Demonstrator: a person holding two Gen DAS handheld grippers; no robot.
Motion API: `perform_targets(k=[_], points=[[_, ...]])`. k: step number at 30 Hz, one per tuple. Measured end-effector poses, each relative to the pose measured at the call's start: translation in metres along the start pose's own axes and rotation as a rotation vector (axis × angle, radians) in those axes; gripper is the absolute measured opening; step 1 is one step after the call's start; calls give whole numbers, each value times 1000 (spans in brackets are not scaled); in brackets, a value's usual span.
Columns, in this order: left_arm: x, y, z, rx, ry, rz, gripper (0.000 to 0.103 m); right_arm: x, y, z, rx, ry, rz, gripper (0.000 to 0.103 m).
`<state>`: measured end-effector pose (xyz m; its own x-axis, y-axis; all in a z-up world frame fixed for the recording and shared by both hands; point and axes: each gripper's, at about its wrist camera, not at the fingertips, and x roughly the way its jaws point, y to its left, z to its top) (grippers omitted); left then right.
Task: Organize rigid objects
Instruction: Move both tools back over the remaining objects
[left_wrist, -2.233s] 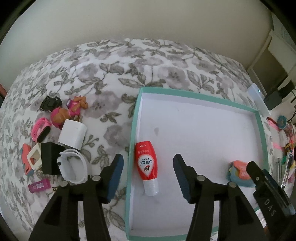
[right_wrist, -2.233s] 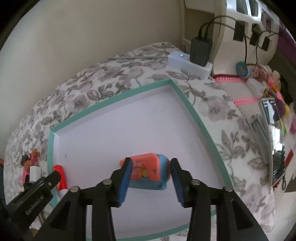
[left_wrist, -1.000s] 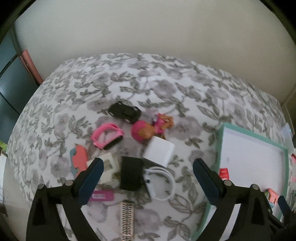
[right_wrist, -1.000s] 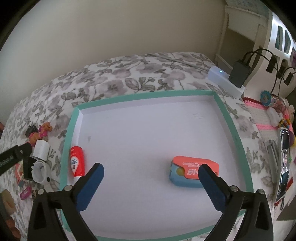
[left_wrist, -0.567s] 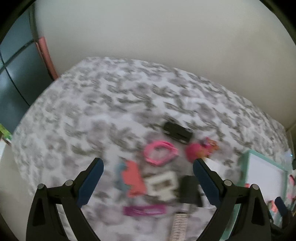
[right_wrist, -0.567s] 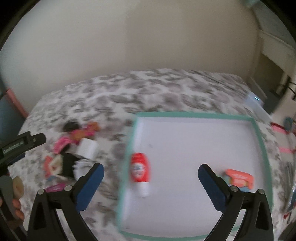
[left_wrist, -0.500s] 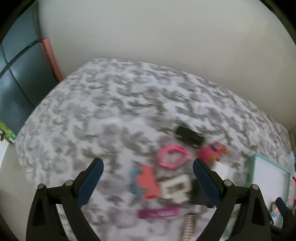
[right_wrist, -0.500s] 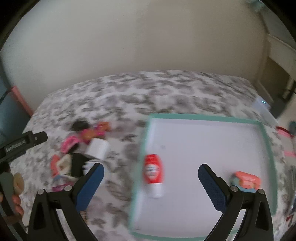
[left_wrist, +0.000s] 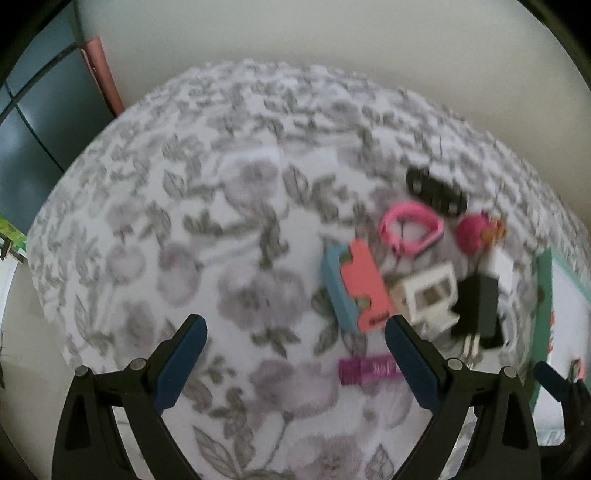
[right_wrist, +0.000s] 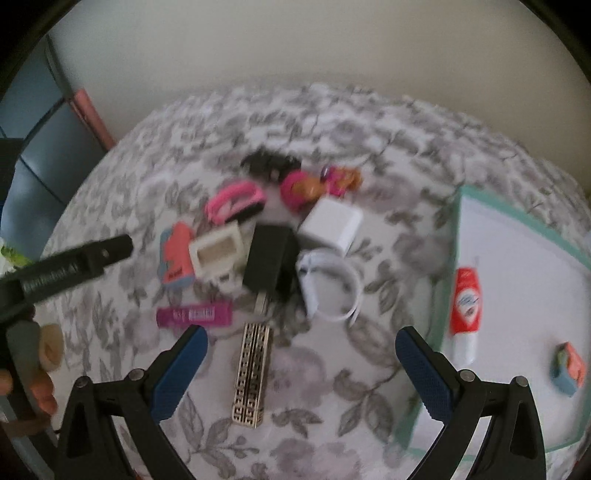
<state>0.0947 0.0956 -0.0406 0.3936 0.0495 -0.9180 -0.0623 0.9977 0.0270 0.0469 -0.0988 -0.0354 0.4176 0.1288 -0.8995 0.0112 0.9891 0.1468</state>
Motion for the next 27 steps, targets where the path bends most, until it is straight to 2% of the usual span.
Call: perform_targets(k=[3, 9, 11, 15, 18, 27], points=[[11, -2, -10, -5, 33, -24, 97, 13, -2, -4, 14, 43, 19, 103], [18, -9, -14, -14, 65, -66, 97, 34, 6, -12, -34, 108, -10, 103], [18, -10, -14, -22, 68, -70, 97, 38, 12, -13, -60, 118, -16, 99], [20, -9, -13, -35, 85, -79, 97, 41, 19, -16, -98, 123, -57, 83], [21, -11, -14, -44, 92, -96, 97, 40, 19, -14, -84, 123, -41, 74], [26, -26, -20, -37, 125, -139, 97, 37, 29, -17, -102, 137, 9, 34]])
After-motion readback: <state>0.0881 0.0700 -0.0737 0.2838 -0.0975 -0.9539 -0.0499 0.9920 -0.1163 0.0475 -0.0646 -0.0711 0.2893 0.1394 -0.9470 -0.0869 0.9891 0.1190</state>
